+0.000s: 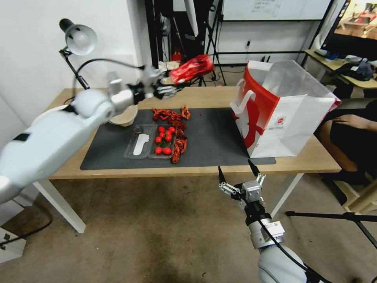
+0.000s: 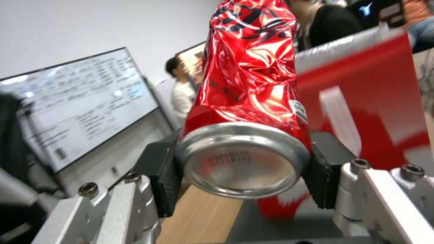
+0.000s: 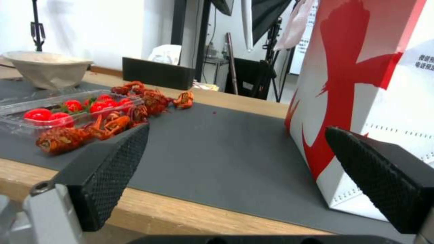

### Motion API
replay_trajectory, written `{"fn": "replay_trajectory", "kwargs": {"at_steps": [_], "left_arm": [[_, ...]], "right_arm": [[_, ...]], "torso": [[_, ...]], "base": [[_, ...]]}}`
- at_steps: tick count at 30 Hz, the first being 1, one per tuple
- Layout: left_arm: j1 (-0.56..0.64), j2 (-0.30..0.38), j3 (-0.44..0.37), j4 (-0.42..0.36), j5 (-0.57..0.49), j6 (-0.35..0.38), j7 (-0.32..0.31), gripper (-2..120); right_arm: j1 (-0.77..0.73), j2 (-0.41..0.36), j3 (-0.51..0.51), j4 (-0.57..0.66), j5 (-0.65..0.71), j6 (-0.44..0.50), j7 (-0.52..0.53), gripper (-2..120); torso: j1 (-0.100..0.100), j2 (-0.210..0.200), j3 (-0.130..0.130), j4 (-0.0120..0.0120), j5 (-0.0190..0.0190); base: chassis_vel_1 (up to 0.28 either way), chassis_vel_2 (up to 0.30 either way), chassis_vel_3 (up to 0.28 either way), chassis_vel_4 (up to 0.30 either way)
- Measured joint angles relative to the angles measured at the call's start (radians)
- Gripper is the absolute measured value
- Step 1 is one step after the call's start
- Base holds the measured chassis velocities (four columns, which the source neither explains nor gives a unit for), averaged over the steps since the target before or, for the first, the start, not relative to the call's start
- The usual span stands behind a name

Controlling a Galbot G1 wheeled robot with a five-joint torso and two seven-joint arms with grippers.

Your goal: Pick up the trash from the table and place it into the takeout bag.

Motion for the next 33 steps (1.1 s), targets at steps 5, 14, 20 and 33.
{"fn": "replay_trajectory", "kwargs": {"at_steps": [5,14,20,33], "left_arm": [[-0.088,-0.136,0.074,0.088,-0.009,0.0,-0.002,53],[-0.169,-0.296,0.137,0.218,-0.009,-0.004,-0.004,53],[-0.19,-0.356,0.165,0.257,-0.006,-0.007,-0.007,53],[-0.225,-0.528,0.216,0.378,-0.001,-0.021,-0.009,53]], "right_arm": [[0.003,-0.002,0.0,-0.001,0.001,-0.003,0.001,98],[0.004,-0.003,0.005,-0.001,0.001,-0.006,0.002,98],[0.005,0.0,0.005,-0.003,0.002,-0.006,0.003,98],[0.0,0.01,0.011,-0.004,0.001,-0.003,0.004,98]], "torso": [[0.0,0.0,0.0,-0.0006,0.0001],[0.0,0.0,0.0,0.0,0.0],[0.0,0.0,0.0,0.0001,-0.0003],[0.0,0.0,0.0,-0.0002,0.0]], "base": [[0.0,0.0,0.0,0.0],[0.0,0.0,0.0,0.0],[0.0,0.0,0.0,0.0],[0.0,0.0,0.0,0.0]]}}
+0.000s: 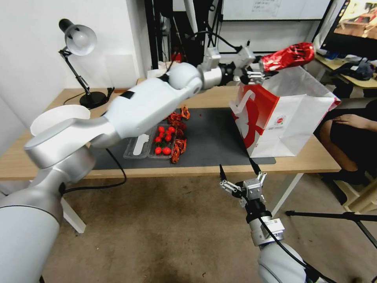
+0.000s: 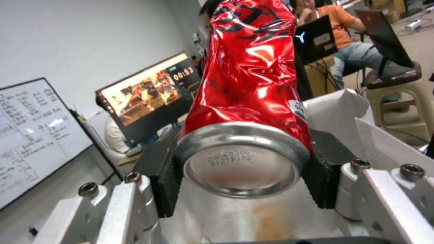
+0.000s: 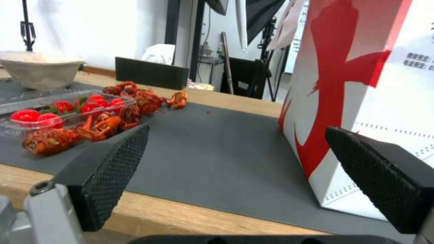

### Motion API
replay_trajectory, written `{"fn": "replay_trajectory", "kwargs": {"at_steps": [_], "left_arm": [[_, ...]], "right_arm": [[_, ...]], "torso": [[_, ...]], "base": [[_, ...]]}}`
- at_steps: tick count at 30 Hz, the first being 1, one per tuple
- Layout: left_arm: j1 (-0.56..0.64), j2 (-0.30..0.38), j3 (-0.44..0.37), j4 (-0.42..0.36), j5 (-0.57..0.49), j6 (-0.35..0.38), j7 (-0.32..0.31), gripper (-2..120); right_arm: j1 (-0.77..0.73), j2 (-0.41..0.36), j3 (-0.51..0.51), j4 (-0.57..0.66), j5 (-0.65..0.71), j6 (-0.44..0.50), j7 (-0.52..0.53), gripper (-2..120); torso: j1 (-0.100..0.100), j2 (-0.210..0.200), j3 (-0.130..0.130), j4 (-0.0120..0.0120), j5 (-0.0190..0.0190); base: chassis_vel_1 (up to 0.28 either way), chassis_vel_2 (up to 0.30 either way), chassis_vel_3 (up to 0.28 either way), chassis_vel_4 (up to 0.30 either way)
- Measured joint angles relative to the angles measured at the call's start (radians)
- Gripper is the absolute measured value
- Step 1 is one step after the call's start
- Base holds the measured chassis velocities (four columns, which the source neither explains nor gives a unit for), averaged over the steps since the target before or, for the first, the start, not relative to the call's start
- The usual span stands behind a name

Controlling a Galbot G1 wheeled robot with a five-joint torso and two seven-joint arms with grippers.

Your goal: Pick up the trash from the table and place it into the takeout bag.

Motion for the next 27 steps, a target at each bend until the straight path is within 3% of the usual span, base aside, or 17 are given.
{"fn": "replay_trajectory", "kwargs": {"at_steps": [6,9,13,16,17,22,27], "left_arm": [[0.0,-0.04,0.004,0.073,0.028,-0.021,0.008,55],[0.0,-0.041,0.003,0.077,0.032,-0.022,0.008,72],[0.0,-0.04,0.001,0.077,0.032,-0.022,0.007,78],[0.003,-0.032,-0.014,0.071,0.031,-0.022,-0.001,95],[0.003,-0.032,-0.014,0.071,0.031,-0.022,-0.001,95],[0.02,0.011,-0.077,0.017,-0.012,-0.008,-0.061,100],[0.048,0.097,-0.145,-0.045,-0.039,0.011,-0.11,100]], "right_arm": [[-0.006,0.001,0.006,0.006,0.0,0.002,0.001,98],[-0.006,0.002,0.006,0.007,-0.001,0.002,0.001,98],[-0.005,0.003,0.006,0.007,-0.001,0.003,0.001,98],[-0.005,0.004,0.006,0.007,-0.001,0.003,0.001,98],[-0.005,0.004,0.006,0.007,-0.001,0.003,0.001,98],[-0.005,0.002,0.006,0.01,-0.001,0.003,0.001,98],[-0.002,0.003,0.006,0.011,-0.001,0.003,0.001,98]], "torso": [[0.0,0.0,0.0,0.0002,-0.0002],[0.0,0.0,0.0,0.0003,-0.0004],[0.0,0.0,0.0,0.0003,-0.0003],[0.0,0.0,0.0,0.0002,-0.0003],[0.0,0.0,0.0,0.0002,-0.0003],[0.0,0.0,0.0,-0.0002,-0.0003],[0.0,0.0,0.0,0.0002,-0.0006]], "base": [[0.0,0.0,0.0,0.0],[0.0,0.0,0.0,0.0],[0.0,0.0,0.0,0.0],[0.0,0.0,0.0,0.0],[0.0,0.0,0.0,0.0],[0.0,0.0,0.0,0.0],[0.0,0.0,0.0,0.0]]}}
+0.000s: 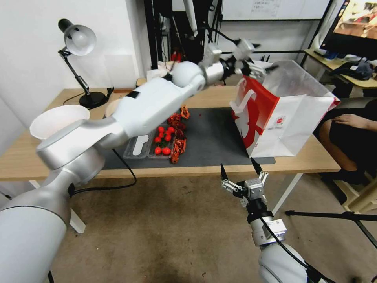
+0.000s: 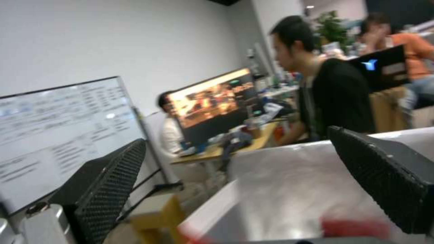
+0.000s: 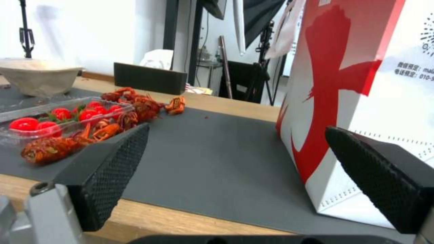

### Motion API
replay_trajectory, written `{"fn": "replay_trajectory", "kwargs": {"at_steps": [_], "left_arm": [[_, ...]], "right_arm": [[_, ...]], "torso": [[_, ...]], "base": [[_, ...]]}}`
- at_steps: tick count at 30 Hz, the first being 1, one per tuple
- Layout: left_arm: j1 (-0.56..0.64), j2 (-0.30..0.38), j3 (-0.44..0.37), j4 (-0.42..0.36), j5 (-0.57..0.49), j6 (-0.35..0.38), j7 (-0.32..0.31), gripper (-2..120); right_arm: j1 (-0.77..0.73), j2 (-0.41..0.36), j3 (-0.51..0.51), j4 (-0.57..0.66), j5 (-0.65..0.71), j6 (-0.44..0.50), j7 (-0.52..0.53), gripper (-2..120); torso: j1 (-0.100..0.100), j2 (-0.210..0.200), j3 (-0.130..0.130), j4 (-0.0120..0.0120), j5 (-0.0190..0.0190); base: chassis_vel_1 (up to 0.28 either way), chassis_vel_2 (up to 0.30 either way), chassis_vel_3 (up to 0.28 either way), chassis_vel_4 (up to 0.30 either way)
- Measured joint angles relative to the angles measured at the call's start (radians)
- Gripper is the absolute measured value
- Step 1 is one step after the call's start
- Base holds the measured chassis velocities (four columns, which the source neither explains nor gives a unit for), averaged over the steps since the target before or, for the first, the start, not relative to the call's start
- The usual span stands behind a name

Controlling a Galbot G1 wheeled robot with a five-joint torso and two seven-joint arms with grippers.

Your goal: Pick up the trash from the table and place it into the takeout bag.

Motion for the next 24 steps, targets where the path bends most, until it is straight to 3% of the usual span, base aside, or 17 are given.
{"fn": "replay_trajectory", "kwargs": {"at_steps": [1,4,5,6,9,10,11,12,14,15,18,19,21,22,24], "left_arm": [[0.016,0.052,-0.027,-0.031,-0.005,0.004,-0.017,100],[0.034,0.107,-0.047,-0.071,-0.014,0.01,-0.035,100],[0.06,0.161,-0.07,-0.121,-0.02,0.024,-0.055,100],[0.06,0.161,-0.07,-0.121,-0.02,0.024,-0.055,100],[0.139,0.264,-0.127,-0.227,-0.025,0.036,-0.092,100],[0.139,0.264,-0.127,-0.227,-0.025,0.036,-0.092,100],[0.174,0.311,-0.156,-0.269,-0.025,0.038,-0.104,100],[0.185,0.324,-0.166,-0.279,-0.025,0.038,-0.106,100],[0.269,0.417,-0.227,-0.344,-0.025,0.039,-0.117,100],[0.269,0.417,-0.227,-0.344,-0.025,0.039,-0.117,100],[0.411,0.526,-0.341,-0.431,-0.015,0.043,-0.129,100],[0.411,0.526,-0.341,-0.431,-0.015,0.043,-0.129,100],[0.519,0.573,-0.421,-0.488,-0.003,0.048,-0.141,100],[0.594,0.596,-0.489,-0.528,0.004,0.049,-0.146,100],[0.624,0.603,-0.516,-0.544,0.007,0.048,-0.147,100]], "right_arm": [[0.0,0.001,0.0,0.0,0.0,-0.001,0.0,98],[-0.001,0.001,0.0,0.0,0.0,-0.002,0.0,98],[0.0,0.0,-0.001,0.001,0.0,-0.003,0.0,98],[0.0,0.0,-0.001,0.001,0.0,-0.003,0.0,98],[0.0,-0.002,-0.002,0.001,0.0,-0.004,0.0,98],[0.0,-0.002,-0.002,0.001,0.0,-0.004,0.0,98],[0.001,-0.002,-0.003,0.001,0.0,-0.004,0.0,98],[0.001,-0.002,-0.003,0.001,0.0,-0.005,0.0,98],[0.003,-0.003,-0.006,0.001,0.001,-0.006,0.0,98],[0.003,-0.003,-0.006,0.001,0.001,-0.006,0.0,98],[0.006,-0.003,-0.01,0.001,0.001,-0.007,0.0,98],[0.006,-0.003,-0.01,0.001,0.001,-0.007,0.0,98],[0.007,-0.002,-0.012,0.001,0.001,-0.008,-0.001,98],[0.007,-0.002,-0.014,0.001,0.001,-0.008,-0.001,98],[0.007,-0.002,-0.015,0.001,0.001,-0.008,-0.001,98]], "torso": [[0.0,0.0,0.0,0.0001,-0.0001],[0.0,0.0,0.0,0.0002,-0.0002],[0.0,0.0,0.0,0.0005,-0.0003],[0.0,0.0,0.0,0.0005,-0.0003],[0.0,0.0,0.0,0.0004,-0.0004],[0.0,0.0,0.0,0.0004,-0.0004],[0.0,0.0,0.0,-0.0005,-0.0003],[0.0,0.0,0.0,-0.0005,-0.0001],[0.0,0.0,0.0,-0.0001,-0.0002],[0.0,0.0,0.0,-0.0001,-0.0002],[0.0,0.0,0.0,0.0006,0.0005],[0.0,0.0,0.0,0.0006,0.0005],[0.0,0.0,0.0,0.0007,-0.0012],[0.0,0.0,0.0,-0.0004,0.0005],[0.0,0.0,0.0,-0.0003,0.0008]], "base": [[0.0,0.0,0.0,0.0],[0.0,0.0,0.0,0.0],[0.0,0.0,0.0,0.0],[0.0,0.0,0.0,0.0],[0.0,0.0,0.0,0.0],[0.0,0.0,0.0,0.0],[0.0,0.0,0.0,0.0],[0.0,0.0,0.0,0.0],[0.0,0.0,0.0,0.0],[0.0,0.0,0.0,0.0],[0.0,0.0,0.0,0.0],[0.0,0.0,0.0,0.0],[0.0,0.0,0.0,0.0],[0.0,0.0,0.0,0.0],[0.0,0.0,0.0,0.0]]}}
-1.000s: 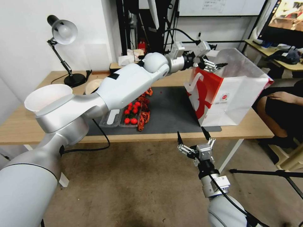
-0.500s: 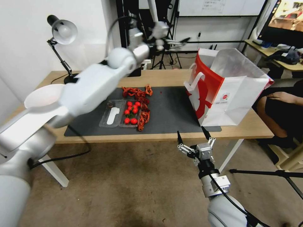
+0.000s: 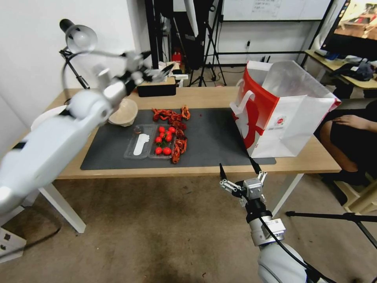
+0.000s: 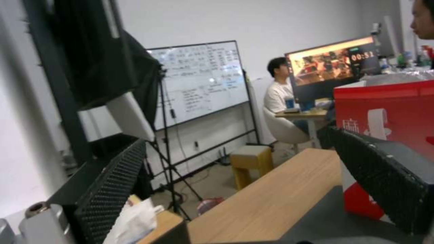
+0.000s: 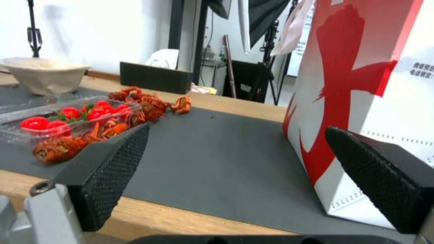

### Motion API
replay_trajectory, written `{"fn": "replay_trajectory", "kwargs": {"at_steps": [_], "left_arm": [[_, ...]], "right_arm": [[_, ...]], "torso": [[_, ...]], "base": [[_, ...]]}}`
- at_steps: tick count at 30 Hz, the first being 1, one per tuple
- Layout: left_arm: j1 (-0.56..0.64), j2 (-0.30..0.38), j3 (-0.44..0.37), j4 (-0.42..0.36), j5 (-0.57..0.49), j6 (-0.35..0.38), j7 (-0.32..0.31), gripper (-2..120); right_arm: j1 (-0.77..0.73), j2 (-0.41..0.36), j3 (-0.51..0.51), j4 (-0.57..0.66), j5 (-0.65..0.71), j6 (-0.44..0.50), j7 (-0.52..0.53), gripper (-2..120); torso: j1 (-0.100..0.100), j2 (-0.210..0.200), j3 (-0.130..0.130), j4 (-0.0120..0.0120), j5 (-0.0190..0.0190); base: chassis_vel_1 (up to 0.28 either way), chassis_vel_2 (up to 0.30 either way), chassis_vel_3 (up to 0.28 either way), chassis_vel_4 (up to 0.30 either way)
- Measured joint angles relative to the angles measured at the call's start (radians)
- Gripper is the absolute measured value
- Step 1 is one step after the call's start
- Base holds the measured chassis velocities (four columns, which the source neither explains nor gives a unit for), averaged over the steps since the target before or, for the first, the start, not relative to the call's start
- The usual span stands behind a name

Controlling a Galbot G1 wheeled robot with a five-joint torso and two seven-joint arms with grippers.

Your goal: Pick up the trash from the table and place it into the takeout bag.

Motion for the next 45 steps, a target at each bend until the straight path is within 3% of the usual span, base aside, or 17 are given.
{"fn": "replay_trajectory", "kwargs": {"at_steps": [2,3,6,7,10,11,14,15,18,20,25,30,33,45], "left_arm": [[0.172,0.036,-0.129,-0.078,0.017,-0.008,-0.01,100],[0.172,0.036,-0.129,-0.078,0.017,-0.008,-0.01,100],[0.375,0.046,-0.288,-0.162,0.052,-0.026,-0.026,100],[0.375,0.046,-0.288,-0.162,0.052,-0.026,-0.026,100],[0.569,0.025,-0.434,-0.227,0.091,-0.037,-0.038,100],[0.569,0.025,-0.434,-0.227,0.091,-0.037,-0.038,100],[0.729,-0.016,-0.565,-0.279,0.138,-0.054,-0.057,100],[0.729,-0.016,-0.565,-0.279,0.138,-0.054,-0.057,100],[0.838,-0.081,-0.675,-0.32,0.195,-0.066,-0.092,100],[0.858,-0.091,-0.692,-0.328,0.202,-0.068,-0.099,100],[1.035,-0.202,-0.772,-0.37,0.291,-0.094,-0.176,100],[1.126,-0.275,-0.791,-0.393,0.346,-0.117,-0.215,100],[1.181,-0.329,-0.81,-0.405,0.416,-0.135,-0.272,100],[1.255,-0.406,-0.793,-0.381,0.515,-0.215,-0.346,100]], "right_arm": [[-0.001,0.001,-0.001,0.0,0.0,0.0,0.0,98],[-0.001,0.001,-0.001,0.0,0.0,0.0,0.0,98],[-0.003,0.007,-0.004,0.0,-0.002,0.0,-0.001,98],[-0.003,0.007,-0.004,0.0,-0.002,0.0,-0.001,98],[-0.005,0.01,-0.007,-0.001,-0.003,0.001,-0.002,98],[-0.005,0.01,-0.007,-0.001,-0.003,0.001,-0.002,98],[-0.003,0.012,-0.012,-0.005,-0.004,0.003,-0.003,98],[-0.003,0.012,-0.012,-0.005,-0.004,0.003,-0.003,98],[0.002,0.015,-0.017,-0.007,-0.004,0.005,-0.003,98],[0.002,0.015,-0.018,-0.008,-0.004,0.005,-0.003,98],[0.003,0.016,-0.021,-0.008,-0.004,0.008,-0.004,98],[0.0,0.019,-0.022,-0.008,-0.005,0.011,-0.004,98],[-0.004,0.023,-0.022,-0.009,-0.006,0.012,-0.004,98],[-0.027,0.038,-0.022,-0.013,-0.02,0.025,-0.001,100]], "torso": [[0.0,0.0,0.0,0.0004,-0.0012],[0.0,0.0,0.0,0.0004,-0.0012],[0.0,0.0,0.0,0.0006,-0.0007],[0.0,0.0,0.0,0.0006,-0.0007],[0.0,0.0,0.0,0.0002,-0.0009],[0.0,0.0,0.0,0.0002,-0.0009],[0.0,0.0,0.0,0.0005,-0.0003],[0.0,0.0,0.0,0.0005,-0.0003],[0.0,0.0,0.0,0.0,-0.0005],[0.0,0.0,0.0,0.0,-0.0003],[0.0,0.0,0.0,0.0002,-0.0001],[0.0,0.0,0.0,0.0005,-0.0001],[0.0,0.0,0.0,0.0002,-0.0002],[0.0,0.0,0.0,0.0003,-0.0005]], "base": [[0.0,0.0,0.0,0.0],[0.0,0.0,0.0,0.0],[0.0,0.0,0.0,0.0],[0.0,0.0,0.0,0.0],[0.0,0.0,0.0,0.0],[0.0,0.0,0.0,0.0],[0.0,0.0,0.0,0.0],[0.0,0.0,0.0,0.0],[0.0,0.0,0.0,0.0],[0.0,0.0,0.0,0.0],[0.0,0.0,0.0,0.0],[0.0,0.0,0.0,0.0],[0.0,0.0,0.0,0.0],[0.0,0.0,0.0,0.0]]}}
